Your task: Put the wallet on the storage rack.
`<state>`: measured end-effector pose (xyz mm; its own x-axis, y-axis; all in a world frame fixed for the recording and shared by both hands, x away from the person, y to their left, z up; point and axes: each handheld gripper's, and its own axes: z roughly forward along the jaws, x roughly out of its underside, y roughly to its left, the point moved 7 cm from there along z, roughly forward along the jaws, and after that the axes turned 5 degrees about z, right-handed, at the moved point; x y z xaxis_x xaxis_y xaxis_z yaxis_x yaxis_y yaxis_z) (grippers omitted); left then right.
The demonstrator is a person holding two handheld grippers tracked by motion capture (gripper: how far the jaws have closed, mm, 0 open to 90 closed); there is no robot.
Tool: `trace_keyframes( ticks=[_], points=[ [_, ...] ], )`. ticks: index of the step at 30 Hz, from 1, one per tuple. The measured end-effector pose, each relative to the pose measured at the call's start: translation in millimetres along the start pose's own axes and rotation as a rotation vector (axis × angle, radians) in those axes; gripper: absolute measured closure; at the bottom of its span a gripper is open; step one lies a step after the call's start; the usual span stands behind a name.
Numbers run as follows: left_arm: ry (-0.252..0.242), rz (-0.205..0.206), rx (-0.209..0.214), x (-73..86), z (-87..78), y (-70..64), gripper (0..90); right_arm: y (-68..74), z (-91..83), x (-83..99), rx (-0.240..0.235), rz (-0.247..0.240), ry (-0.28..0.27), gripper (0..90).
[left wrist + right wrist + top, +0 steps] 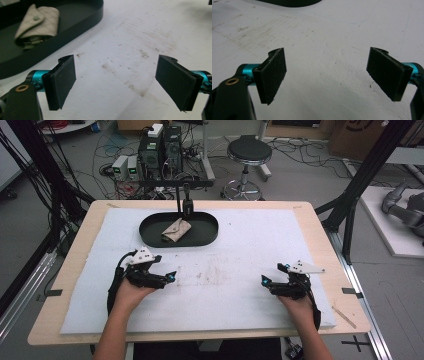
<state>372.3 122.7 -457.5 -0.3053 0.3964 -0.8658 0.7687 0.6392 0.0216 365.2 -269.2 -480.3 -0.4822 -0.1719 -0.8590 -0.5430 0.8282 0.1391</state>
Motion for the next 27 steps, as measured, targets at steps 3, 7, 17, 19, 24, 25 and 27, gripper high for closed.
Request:
trace_keyframes(
  ticks=[3,7,17,19,24,25,27],
  points=[
    [0.002,0.001,0.018,1.4,6.1,-4.8,16.3,-0.8,0.3,-1.1,0.006,0.004,-0.003,16.7],
    [0.029,0.016,0.023,5.3,11.5,-5.6,16.3,-2.4,0.8,-0.7,0.009,0.004,0.001,16.6],
    [0.017,0.004,0.012,9.2,6.0,-1.3,16.3,-3.0,2.3,-2.2,0.024,-0.001,0.008,16.7],
    [0.012,-0.007,0.012,9.6,4.4,-0.2,16.3,-3.0,2.7,-2.8,0.025,0.000,0.006,16.6],
    [0.009,-0.015,0.004,11.3,1.4,1.3,16.3,-3.0,4.5,-3.0,0.021,0.003,0.009,16.6],
    [0.013,-0.016,0.001,12.3,1.4,1.6,16.3,-3.0,5.0,-3.1,0.020,0.001,0.009,16.7],
    [0.014,-0.022,-0.001,13.6,1.3,1.6,16.3,-2.3,5.7,-3.5,0.018,-0.001,0.010,16.7]
  ],
)
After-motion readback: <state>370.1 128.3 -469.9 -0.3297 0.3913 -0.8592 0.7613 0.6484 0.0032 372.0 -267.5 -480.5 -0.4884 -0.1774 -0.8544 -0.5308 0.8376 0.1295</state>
